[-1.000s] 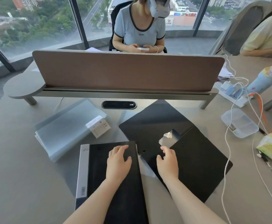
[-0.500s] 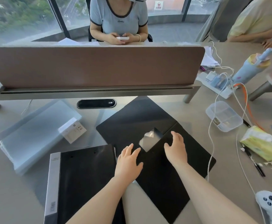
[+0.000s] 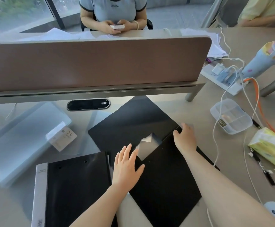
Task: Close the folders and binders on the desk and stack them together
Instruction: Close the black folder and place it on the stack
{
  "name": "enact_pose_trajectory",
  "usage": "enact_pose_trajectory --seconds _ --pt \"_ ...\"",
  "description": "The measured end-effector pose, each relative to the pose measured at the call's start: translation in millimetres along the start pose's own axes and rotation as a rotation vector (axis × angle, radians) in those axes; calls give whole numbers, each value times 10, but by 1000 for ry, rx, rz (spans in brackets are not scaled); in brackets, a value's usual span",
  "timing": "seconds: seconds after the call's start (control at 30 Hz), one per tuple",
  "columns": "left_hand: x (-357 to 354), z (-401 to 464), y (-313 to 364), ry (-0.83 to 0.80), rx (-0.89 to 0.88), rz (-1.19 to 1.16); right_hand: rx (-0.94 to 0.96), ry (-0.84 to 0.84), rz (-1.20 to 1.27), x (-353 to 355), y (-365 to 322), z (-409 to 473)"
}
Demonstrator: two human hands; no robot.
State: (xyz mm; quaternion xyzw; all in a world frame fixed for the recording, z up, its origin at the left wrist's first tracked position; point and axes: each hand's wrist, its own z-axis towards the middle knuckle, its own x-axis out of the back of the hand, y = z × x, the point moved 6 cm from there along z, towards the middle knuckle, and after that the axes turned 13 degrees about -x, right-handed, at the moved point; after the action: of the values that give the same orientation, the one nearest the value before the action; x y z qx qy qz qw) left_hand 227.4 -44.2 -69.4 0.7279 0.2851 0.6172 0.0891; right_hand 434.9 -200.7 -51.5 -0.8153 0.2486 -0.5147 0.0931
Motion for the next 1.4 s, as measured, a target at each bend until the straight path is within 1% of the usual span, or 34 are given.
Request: enact_pose_trajectory --seconds 0.2,0.43,0.63,0.73,0.87,1.07,1.23,1.33,1.4 --pt "30 52 49 18 6 -17 5 64 46 92 -36 12" --pt "192 10 210 40 -1 -64 9 162 134 363 -96 -240" --pt "416 -76 415 59 -12 -124 66 226 284 726 -178 -589" --pt "531 -133 559 78 -36 -129 85 238 405 918 -220 -776" --pt "708 -203 765 105 -53 -177 165 272 541 1155 -329 -1047" --pt "1098 -381 1032 192 -142 -203 332 263 741 1456 -555 -1560" --pt "1448 -565 1122 327 -184 -282 494 216 888 1557 -803 -2020" --pt "1598 -661 1085 419 -207 -345 571 177 910 1522 -941 -2240" --pt "1691 -734 994 496 -209 -379 632 180 903 1490 -1034 -2417"
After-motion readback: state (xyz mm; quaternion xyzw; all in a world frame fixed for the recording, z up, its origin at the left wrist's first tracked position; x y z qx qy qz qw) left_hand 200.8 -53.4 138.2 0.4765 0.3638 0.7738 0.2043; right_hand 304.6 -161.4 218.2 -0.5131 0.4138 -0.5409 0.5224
